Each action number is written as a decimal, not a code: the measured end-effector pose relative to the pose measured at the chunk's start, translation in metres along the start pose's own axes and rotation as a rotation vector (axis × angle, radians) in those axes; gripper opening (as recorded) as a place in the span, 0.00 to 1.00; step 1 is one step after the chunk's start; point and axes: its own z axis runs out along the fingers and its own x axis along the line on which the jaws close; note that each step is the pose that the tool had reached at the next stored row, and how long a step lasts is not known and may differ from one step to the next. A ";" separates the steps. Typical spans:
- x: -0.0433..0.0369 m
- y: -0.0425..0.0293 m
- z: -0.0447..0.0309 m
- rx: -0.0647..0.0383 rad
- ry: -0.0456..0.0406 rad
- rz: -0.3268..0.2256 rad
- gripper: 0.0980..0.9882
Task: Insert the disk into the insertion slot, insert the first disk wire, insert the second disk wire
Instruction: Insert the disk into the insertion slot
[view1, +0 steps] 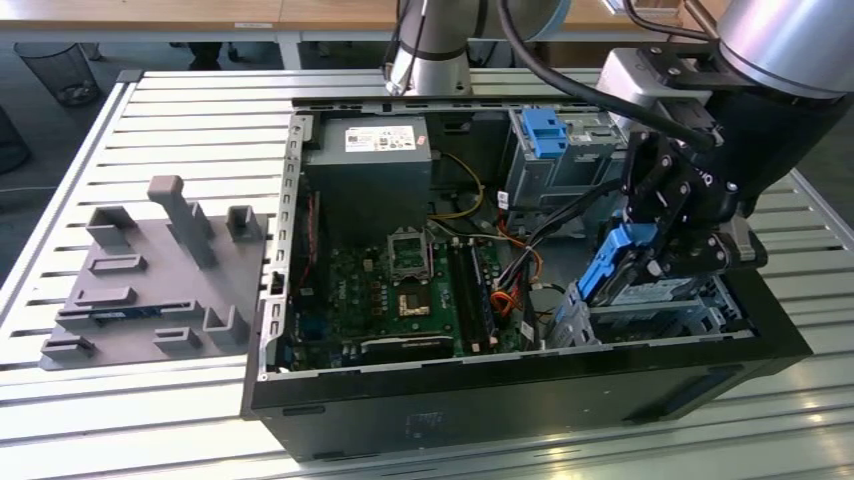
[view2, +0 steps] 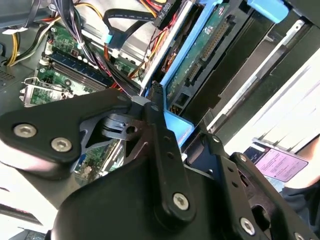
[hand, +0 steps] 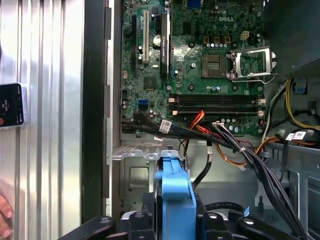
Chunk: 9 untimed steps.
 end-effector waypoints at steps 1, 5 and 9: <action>0.0000 0.0000 0.0011 0.000 0.0000 0.000 0.38; -0.0001 -0.0002 0.0066 0.000 0.0002 0.000 0.38; -0.0001 -0.0003 0.0108 0.000 0.0002 0.000 0.37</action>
